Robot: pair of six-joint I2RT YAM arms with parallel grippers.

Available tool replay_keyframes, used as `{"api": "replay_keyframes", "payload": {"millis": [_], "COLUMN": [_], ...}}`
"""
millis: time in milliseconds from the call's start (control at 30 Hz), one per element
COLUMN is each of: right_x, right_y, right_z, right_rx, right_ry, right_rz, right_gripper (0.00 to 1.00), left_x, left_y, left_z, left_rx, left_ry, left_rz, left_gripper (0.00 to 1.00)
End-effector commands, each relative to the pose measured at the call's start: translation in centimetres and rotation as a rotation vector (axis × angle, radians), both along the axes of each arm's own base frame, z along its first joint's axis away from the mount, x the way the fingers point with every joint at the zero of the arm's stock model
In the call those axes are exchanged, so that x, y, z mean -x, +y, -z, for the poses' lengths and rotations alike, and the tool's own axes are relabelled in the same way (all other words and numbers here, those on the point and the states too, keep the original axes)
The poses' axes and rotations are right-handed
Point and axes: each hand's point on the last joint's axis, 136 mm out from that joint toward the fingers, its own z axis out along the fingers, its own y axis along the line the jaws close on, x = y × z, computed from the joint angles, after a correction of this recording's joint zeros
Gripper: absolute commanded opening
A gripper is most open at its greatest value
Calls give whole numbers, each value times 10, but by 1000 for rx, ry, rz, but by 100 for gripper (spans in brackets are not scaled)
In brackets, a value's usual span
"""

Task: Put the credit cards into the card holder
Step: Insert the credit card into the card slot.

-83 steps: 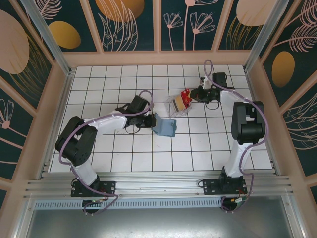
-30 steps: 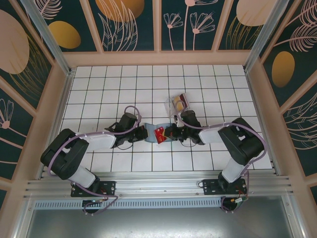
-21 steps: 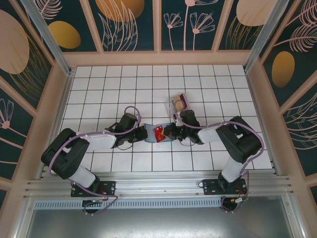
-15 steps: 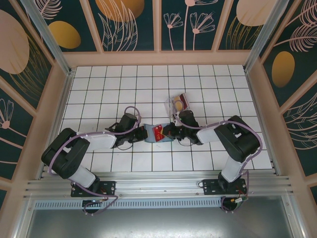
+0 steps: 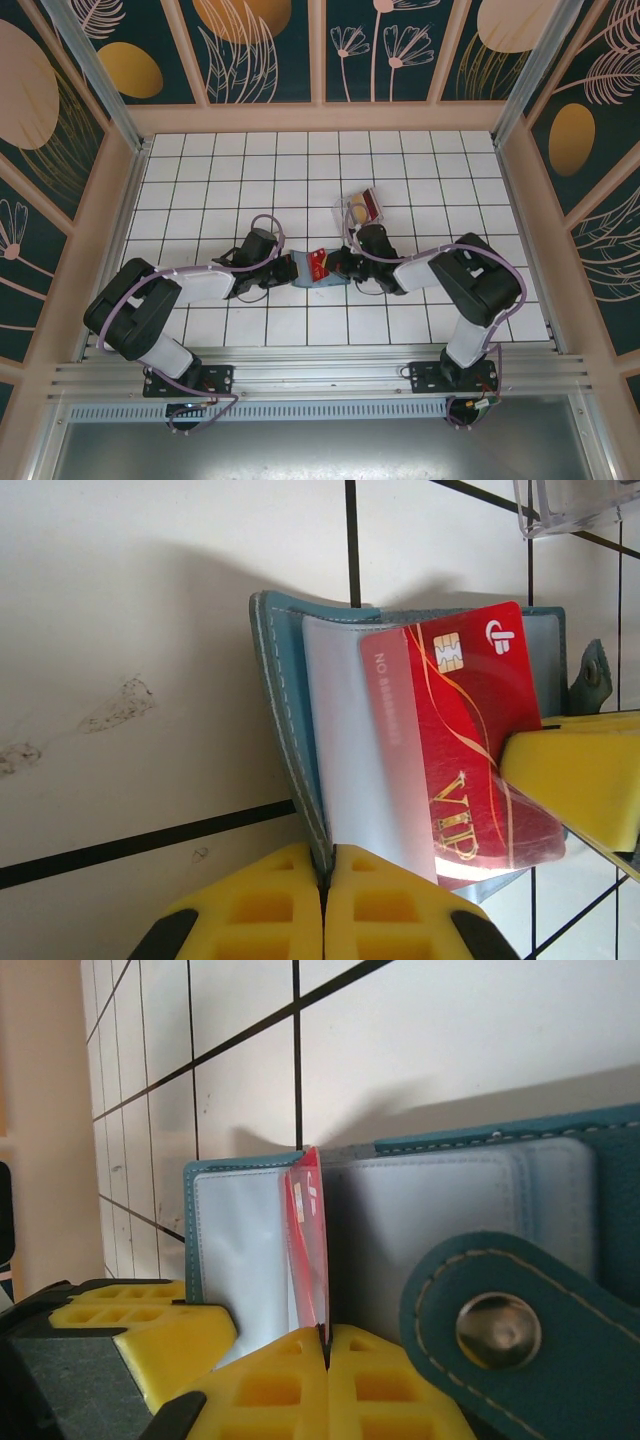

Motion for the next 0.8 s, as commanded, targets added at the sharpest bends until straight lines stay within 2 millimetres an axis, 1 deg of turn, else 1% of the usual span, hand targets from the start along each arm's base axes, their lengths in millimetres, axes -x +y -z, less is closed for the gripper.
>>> {"api": "replay_keyframes", "payload": {"millis": [0, 67, 200, 300, 533, 633, 700, 767], "right_x": [0, 4, 8, 9, 16, 19, 19, 18], "right_y": [8, 12, 15, 18, 32, 30, 26, 21], "right_z": [8, 10, 14, 14, 16, 20, 24, 25], "right_rx": [23, 28, 41, 51, 100, 114, 140, 159], "right_ry": [2, 7, 17, 13, 12, 19, 25, 22], "right_rz": [-2, -13, -18, -21, -71, -73, -64, -51], "right_gripper": [0, 0, 0, 0, 0, 0, 0, 0], "left_x": [4, 3, 3, 3, 2, 2, 2, -1], "left_y": [4, 5, 5, 5, 4, 5, 8, 23], "left_z": [7, 7, 5, 5, 3, 3, 2, 0], "left_rx": [-18, -18, -16, -15, -11, -16, -28, -69], "left_ry": [22, 19, 16, 14, 10, 8, 5, -13], "left_rz": [-3, -6, -11, -10, -9, -14, -27, -97], "left_gripper": [0, 0, 0, 0, 0, 0, 2, 2]}}
